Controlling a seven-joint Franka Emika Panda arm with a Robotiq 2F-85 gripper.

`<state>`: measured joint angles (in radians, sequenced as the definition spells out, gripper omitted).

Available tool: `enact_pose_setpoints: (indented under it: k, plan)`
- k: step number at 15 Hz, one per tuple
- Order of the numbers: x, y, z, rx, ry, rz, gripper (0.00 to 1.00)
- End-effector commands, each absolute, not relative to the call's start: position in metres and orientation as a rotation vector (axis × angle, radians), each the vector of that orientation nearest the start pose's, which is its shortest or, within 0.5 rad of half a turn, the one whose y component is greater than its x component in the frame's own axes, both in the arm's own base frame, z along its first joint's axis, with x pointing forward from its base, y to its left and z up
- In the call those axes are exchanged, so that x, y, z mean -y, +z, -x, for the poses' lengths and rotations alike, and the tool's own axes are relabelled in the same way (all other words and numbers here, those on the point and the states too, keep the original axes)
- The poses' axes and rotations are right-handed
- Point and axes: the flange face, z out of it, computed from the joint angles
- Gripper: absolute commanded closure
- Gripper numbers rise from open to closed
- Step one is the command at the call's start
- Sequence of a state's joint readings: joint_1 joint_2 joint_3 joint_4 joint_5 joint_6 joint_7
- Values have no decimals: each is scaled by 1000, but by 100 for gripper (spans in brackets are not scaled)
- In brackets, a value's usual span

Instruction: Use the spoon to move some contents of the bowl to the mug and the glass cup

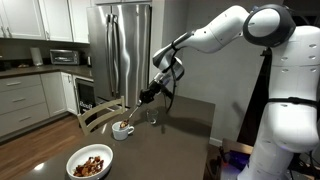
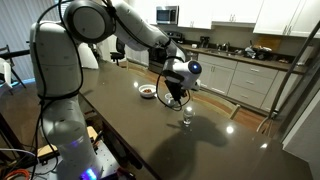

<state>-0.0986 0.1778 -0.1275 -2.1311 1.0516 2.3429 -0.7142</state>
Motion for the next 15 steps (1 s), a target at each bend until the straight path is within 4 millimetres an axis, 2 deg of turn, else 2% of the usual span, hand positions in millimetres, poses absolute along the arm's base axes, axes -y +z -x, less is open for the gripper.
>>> enact_pose_setpoints:
  k: [1,9,15]
  plan:
    - [103,350,-559,-334,-461,2491,97]
    - [85,368,-561,-285,-437,2556,97]
    - [76,373,-563,-267,-413,2621,97]
